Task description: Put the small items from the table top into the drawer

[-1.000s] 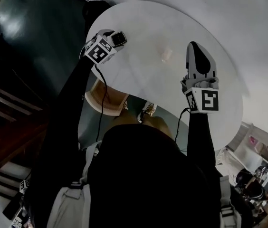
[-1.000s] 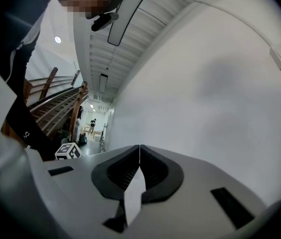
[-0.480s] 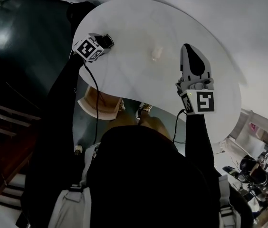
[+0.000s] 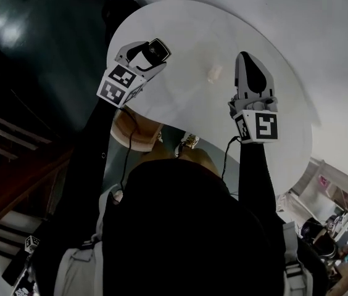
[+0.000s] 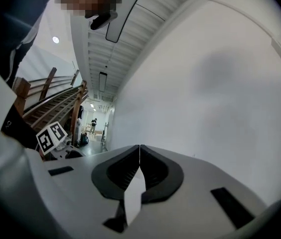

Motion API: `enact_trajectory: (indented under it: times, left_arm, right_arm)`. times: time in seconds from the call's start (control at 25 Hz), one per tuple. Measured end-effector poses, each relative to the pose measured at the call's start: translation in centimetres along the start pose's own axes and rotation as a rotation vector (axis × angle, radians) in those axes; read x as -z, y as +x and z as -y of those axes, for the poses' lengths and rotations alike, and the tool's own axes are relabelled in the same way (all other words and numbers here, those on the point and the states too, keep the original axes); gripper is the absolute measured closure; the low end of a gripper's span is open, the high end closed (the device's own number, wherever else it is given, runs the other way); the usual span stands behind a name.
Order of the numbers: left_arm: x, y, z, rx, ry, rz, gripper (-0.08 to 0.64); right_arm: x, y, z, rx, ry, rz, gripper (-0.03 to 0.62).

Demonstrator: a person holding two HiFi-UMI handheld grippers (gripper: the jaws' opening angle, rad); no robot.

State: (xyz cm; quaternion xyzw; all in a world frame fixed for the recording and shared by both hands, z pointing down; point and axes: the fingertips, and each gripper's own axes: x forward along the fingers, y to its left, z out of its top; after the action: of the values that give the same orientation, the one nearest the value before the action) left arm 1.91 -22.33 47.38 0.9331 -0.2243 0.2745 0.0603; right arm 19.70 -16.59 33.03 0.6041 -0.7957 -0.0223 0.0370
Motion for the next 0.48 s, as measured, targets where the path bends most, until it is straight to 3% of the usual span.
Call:
enact_trajectory:
  times: [0.2, 0.48]
  left_arm:
    - [-4.3, -5.4, 3.8, -0.042, -0.013, 0.164, 0.224]
    - [-5.9, -14.4, 5.3, -0.168, -0.041, 0.263, 0.224]
  right_arm:
    - [-0.5, 1.8, -2.5, -0.079, 0.007, 0.028, 0.565]
    - [-2.3, 3.2, -8.1, -0.191, 0.009, 0.064, 0.565]
